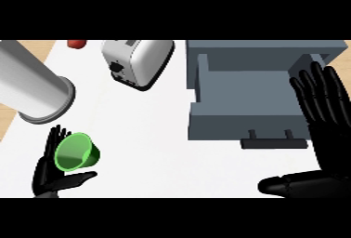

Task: Pick up the cup, place it into the drawer and close the drawer

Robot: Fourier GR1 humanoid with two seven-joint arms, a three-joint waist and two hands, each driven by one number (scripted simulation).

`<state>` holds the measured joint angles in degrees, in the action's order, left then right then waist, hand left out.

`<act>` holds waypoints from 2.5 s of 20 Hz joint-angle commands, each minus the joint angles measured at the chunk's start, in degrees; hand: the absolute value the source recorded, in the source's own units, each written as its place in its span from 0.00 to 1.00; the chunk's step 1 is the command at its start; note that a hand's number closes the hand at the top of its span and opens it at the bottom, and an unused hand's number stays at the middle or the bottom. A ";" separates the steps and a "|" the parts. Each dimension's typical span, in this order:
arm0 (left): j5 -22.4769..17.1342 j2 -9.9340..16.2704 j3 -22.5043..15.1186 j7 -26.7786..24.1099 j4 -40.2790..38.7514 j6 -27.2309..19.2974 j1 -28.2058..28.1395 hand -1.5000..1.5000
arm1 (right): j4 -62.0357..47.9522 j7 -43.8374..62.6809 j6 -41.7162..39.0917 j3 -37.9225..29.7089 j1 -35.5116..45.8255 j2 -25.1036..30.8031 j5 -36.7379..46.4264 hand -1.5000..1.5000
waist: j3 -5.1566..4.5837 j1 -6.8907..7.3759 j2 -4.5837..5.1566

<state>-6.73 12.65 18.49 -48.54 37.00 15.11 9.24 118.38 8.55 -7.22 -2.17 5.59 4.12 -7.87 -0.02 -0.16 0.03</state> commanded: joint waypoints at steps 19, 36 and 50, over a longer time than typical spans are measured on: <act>-4.80 -0.47 -0.96 -3.47 -10.54 13.25 7.19 1.00 | 1.66 0.52 1.35 2.64 -1.49 -1.94 2.03 0.00 | -0.01 0.07 -0.04; -3.93 -3.30 -1.86 -12.70 -6.90 2.34 8.95 1.00 | 2.43 4.31 0.81 -1.15 2.59 1.12 -1.37 0.00 | -0.02 -0.07 0.01; -6.31 -8.44 -11.95 8.30 28.61 0.60 4.43 1.00 | 1.79 3.15 0.82 -0.83 0.39 0.73 0.34 0.00 | 0.08 0.84 -0.34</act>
<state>-12.34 4.90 9.35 -46.28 55.19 15.47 15.39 120.18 11.01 -7.24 -3.78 5.02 5.11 -8.84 0.07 0.57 -0.30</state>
